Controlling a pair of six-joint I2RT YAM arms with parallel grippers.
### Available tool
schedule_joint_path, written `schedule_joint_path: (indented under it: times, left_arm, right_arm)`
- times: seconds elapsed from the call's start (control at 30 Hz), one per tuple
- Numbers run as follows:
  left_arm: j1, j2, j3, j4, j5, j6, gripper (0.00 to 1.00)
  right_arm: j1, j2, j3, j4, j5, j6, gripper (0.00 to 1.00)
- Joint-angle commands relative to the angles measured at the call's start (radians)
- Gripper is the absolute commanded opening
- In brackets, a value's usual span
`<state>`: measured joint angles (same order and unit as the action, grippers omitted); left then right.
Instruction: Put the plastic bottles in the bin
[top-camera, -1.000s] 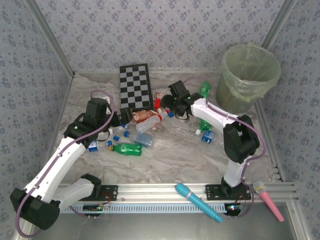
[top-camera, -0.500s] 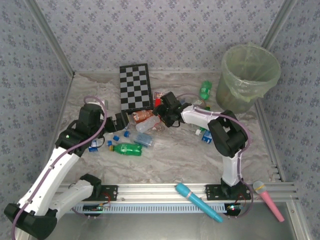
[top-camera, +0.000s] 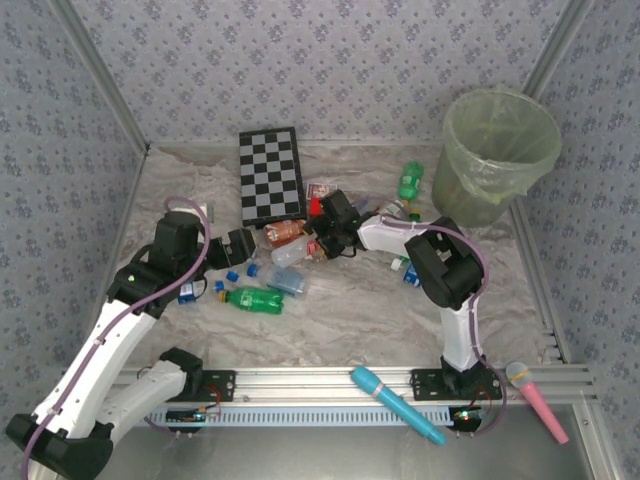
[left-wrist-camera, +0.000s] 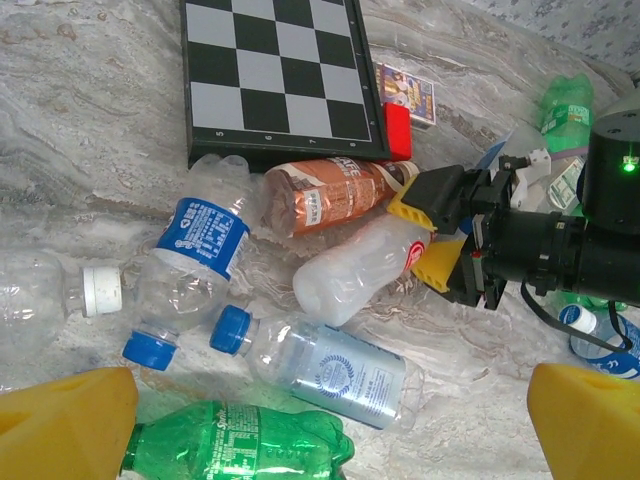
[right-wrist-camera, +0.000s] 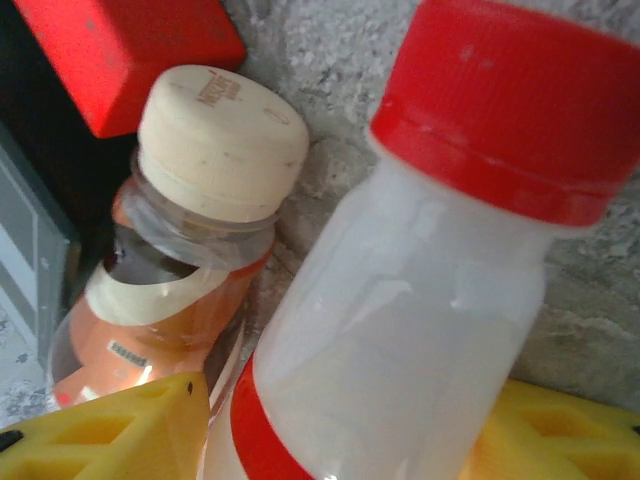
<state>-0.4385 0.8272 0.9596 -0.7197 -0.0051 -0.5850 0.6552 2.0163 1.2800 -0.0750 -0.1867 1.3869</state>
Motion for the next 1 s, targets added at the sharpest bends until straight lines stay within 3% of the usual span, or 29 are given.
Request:
schedule_joint_path:
  times: [0.0, 0.17, 0.57, 0.97]
  left_arm:
    - [0.006, -0.007, 0.01, -0.012, -0.015, 0.014, 1.0]
    - [0.006, -0.006, 0.01, -0.008, -0.019, 0.016, 1.0]
    - [0.006, 0.045, 0.036, 0.06, -0.015, 0.03, 1.0]
    - [0.006, 0.151, 0.095, 0.165, 0.045, 0.06, 1.0]
  right_arm:
    - [0.01, 0.044, 0.006, 0.004, -0.007, 0.029, 0.61]
    - [0.009, 0.015, 0.012, -0.002, 0.01, -0.001, 0.51]
    - [-0.004, -0.123, 0.132, -0.165, 0.086, -0.195, 0.5]
    - [-0.027, -0.291, 0.303, -0.398, 0.341, -0.554, 0.49]
